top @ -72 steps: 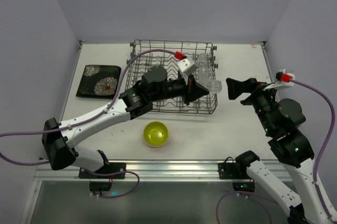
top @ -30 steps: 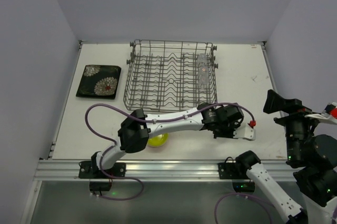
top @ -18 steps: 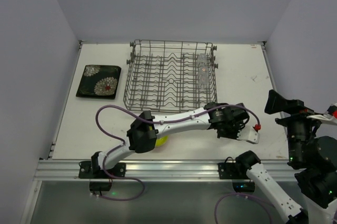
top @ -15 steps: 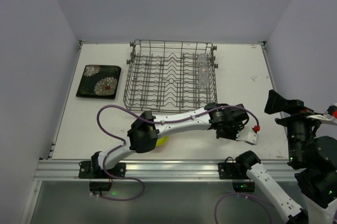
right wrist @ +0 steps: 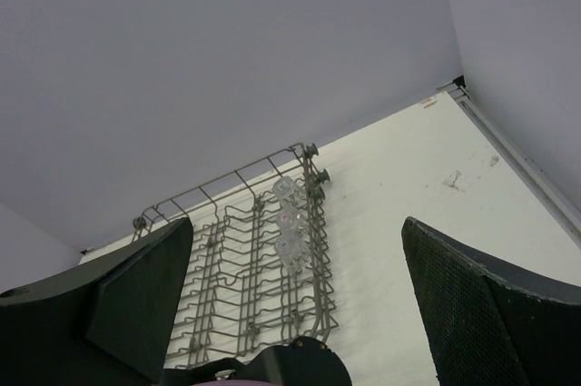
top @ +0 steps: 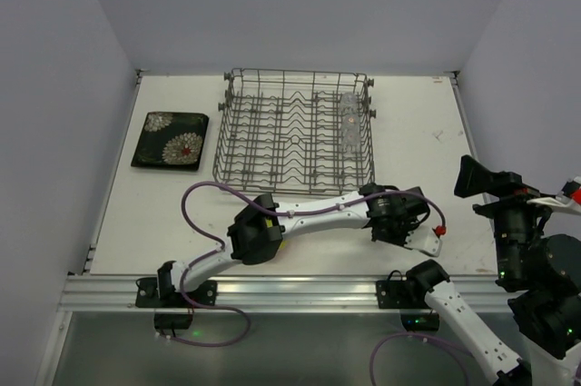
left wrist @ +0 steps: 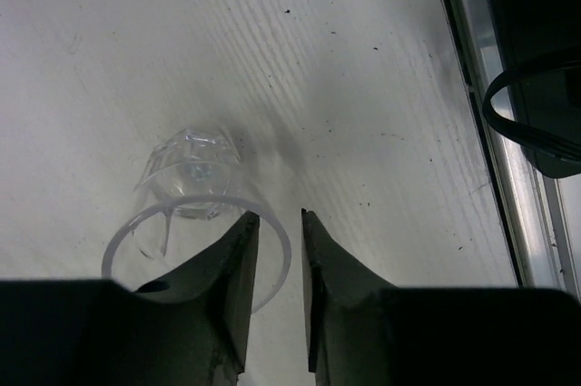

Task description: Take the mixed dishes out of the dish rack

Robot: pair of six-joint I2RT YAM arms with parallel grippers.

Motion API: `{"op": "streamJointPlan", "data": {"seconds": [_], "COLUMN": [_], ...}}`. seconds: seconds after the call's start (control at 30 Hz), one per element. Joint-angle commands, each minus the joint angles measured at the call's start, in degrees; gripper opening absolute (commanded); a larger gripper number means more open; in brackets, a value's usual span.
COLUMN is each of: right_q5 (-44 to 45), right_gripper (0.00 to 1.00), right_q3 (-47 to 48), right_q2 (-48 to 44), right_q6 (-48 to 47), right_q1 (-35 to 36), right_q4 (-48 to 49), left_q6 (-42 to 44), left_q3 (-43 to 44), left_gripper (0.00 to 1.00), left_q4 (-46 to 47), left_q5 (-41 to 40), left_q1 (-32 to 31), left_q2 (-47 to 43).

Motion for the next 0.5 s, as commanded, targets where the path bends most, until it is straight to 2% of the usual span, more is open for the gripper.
{"op": "streamJointPlan", "data": {"seconds": [0.0,0.07,0.3,0.43,0.47], "right_q5": [-0.7,-0.8,-1.3,-1.5,-1.5], "right_gripper": [0.99,0.99,0.99,0.99,0.99], "right_q3": [1.0,0.9,1.0,0.6,0.6], "right_q2": [0.6,0.8,1.0,1.0,1.0], "right_q6": [-0.4,-0.5,-0.4,-0.5,-0.4], "right_q1": [0.1,0.1,0.1,0.1,0.1], "right_q4": [0.1,0.2,0.4,0.5,0.5], "left_q6": [2.3,2.4,3.9,4.0,3.9], "left_q3": [2.3,2.3,2.5,2.6,2.4], "left_gripper": [0.31,0.36,0.38,0.44,0.48], "left_q4": [-2.0,-1.3,0.9,2.4,3.0], "left_q5": [-2.6,-2.4,-1.8,-2.5,-2.7], "left_q1": [-0.8,-0.9,-1.1,-1.2,-1.2], "left_q2": [0.5,0.4,-0.6,-1.2,-1.4]}}
